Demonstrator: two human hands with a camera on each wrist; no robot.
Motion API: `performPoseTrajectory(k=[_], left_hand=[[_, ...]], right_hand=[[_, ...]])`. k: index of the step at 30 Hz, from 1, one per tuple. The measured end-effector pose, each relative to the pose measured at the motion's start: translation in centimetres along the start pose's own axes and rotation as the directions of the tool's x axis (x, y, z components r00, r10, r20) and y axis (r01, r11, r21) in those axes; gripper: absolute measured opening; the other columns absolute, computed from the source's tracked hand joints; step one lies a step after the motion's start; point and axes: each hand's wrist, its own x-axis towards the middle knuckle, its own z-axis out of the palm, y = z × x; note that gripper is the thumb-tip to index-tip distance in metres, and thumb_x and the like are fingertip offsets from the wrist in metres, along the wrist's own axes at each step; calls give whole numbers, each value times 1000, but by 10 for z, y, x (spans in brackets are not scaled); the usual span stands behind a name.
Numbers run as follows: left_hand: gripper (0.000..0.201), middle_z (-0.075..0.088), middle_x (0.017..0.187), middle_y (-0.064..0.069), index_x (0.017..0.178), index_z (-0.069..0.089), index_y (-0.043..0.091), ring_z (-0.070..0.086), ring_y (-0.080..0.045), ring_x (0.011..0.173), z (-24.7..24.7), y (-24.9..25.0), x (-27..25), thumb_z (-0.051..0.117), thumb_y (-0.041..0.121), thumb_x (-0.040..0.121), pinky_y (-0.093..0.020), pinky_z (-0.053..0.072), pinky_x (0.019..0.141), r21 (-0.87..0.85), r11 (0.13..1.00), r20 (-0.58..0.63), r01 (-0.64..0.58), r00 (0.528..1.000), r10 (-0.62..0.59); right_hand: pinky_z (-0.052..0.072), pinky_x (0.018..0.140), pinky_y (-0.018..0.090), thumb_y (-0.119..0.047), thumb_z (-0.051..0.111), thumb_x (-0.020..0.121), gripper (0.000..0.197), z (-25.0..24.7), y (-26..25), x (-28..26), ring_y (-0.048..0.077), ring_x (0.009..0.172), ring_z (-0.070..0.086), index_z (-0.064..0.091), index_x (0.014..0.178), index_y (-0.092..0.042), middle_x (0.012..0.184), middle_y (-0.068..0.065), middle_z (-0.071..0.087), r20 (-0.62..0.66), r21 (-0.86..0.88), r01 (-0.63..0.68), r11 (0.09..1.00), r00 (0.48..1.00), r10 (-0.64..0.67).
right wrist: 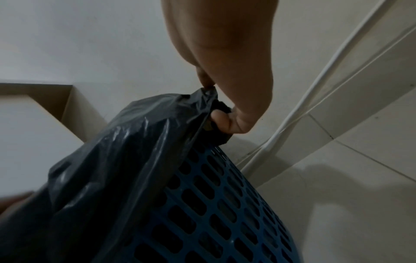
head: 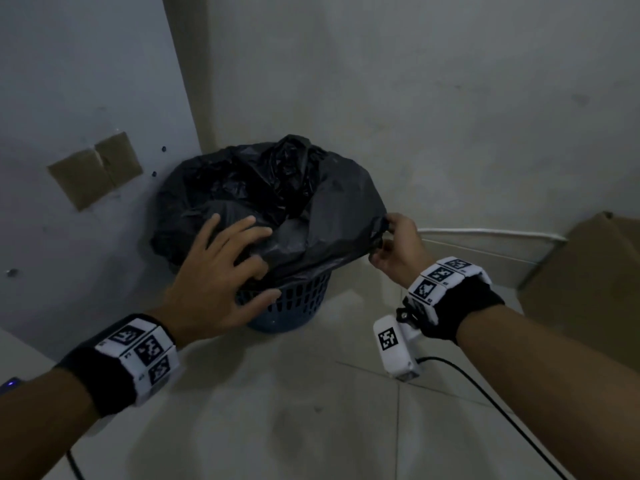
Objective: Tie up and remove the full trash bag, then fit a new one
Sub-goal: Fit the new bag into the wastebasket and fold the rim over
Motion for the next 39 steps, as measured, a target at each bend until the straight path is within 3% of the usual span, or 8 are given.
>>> performPoseTrajectory(k=[6, 8, 11, 18, 22, 28, 33, 39], left_hand=[[62, 65, 106, 4, 128, 48, 24, 59, -19, 97, 11, 33, 29, 31, 68, 88, -39, 31, 103, -107, 921, 76, 376, 926, -369], [63, 67, 92, 6, 115, 60, 24, 59, -18, 83, 15, 35, 27, 28, 70, 87, -32, 32, 90, -55, 934, 46, 353, 935, -351], [58, 60, 73, 12, 85, 61, 27, 52, -15, 69, 15, 27, 16, 23, 70, 89, -29, 29, 83, -66, 948, -8, 312, 950, -313], [49, 60, 75, 1, 74, 58, 15, 55, -22, 77, 4, -22, 0, 29, 45, 98, -49, 32, 104, -50, 959, -74, 278, 957, -281], [40, 64, 90, -5, 89, 63, 10, 58, -28, 84, -4, -29, 3, 32, 34, 99, -47, 42, 89, -132, 955, -154, 265, 946, -284], [47, 65, 104, 3, 110, 62, 19, 59, -15, 89, -7, 24, 25, 29, 50, 97, -28, 46, 76, -265, 942, -45, 204, 974, -224], [69, 50, 46, 4, 57, 55, 21, 42, -13, 40, 11, 20, 19, 17, 63, 96, -25, 32, 39, -29, 981, -13, 194, 981, -194], [60, 47, 47, -2, 54, 49, 16, 43, -22, 44, 5, -14, 9, 24, 46, 100, -26, 28, 55, -18, 997, -131, 81, 988, -82]], right_hand=[[57, 64, 39, -12, 48, 93, 14, 2, 10, 7, 32, 78, 62, 61, 93, -7, 93, 16, 63, -84, -490, 153, 858, 972, -221], [55, 65, 40, -10, 47, 94, 15, -4, 16, 7, 31, 69, 61, 60, 94, -3, 96, 21, 62, -50, -643, 66, 763, 991, -128], [51, 72, 41, -13, 43, 96, 18, -11, 15, 2, 29, 73, 56, 49, 80, -7, 94, 19, 55, -70, -551, -22, 834, 997, -19], [52, 82, 37, -50, 39, 90, 46, -5, 1, 24, 33, 109, 60, 63, 101, -13, 112, 11, 64, 3, -90, 24, 996, 1000, -24], [51, 63, 29, -39, 39, 99, 34, -2, 5, 9, 22, 80, 61, 63, 98, -15, 92, 5, 66, 14, -212, -17, 977, 1000, 20], [44, 80, 40, -13, 34, 100, 25, -3, 11, 22, 31, 95, 56, 57, 103, -3, 108, 22, 59, -71, -442, 108, 890, 985, -155], [43, 78, 37, -15, 35, 98, 27, -7, 15, 19, 22, 74, 55, 47, 74, -17, 86, 10, 57, -7, -545, 176, 820, 977, -215], [53, 54, 31, -17, 36, 99, 23, -21, 18, 3, 31, 81, 61, 52, 114, -10, 110, 15, 59, 29, -608, 71, 791, 997, -68]])
